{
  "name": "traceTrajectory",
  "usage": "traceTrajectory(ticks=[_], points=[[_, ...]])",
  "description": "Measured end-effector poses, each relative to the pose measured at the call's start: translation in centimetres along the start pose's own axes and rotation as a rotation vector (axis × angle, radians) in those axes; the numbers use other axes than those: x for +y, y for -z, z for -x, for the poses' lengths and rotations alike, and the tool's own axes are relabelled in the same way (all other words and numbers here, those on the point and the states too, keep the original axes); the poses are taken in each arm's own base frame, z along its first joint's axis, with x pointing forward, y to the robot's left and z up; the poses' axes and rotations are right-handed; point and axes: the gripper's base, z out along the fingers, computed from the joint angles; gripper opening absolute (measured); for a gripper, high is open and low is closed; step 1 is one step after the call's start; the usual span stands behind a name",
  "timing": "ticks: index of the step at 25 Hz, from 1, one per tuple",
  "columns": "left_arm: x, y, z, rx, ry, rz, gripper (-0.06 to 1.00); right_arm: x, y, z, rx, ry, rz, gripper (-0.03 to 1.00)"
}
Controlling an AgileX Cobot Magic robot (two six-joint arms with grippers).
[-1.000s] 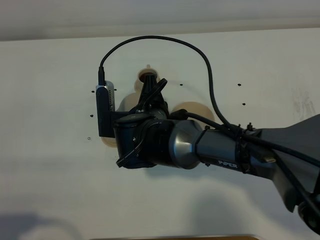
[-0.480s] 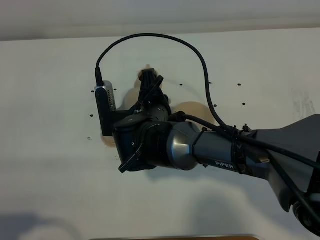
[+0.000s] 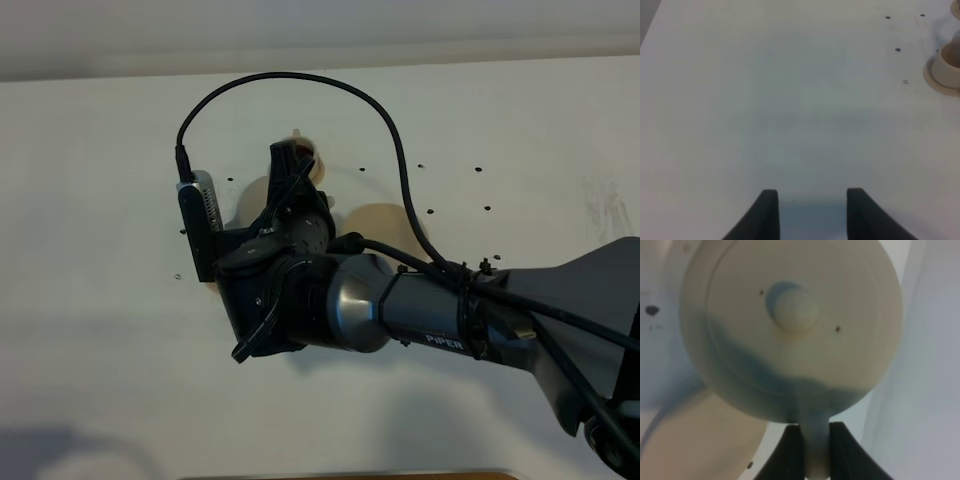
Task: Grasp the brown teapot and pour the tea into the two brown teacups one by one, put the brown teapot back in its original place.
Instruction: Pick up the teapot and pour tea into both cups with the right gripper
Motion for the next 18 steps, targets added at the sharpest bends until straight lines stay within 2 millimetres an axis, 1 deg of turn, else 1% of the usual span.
traceTrajectory(ticks=[18], points=[[0.00,0.00,0.00,0.000,0.000,0.000,0.31,-0.07,0.73,0.65,-0.020,0.087,-0.062,0.12]])
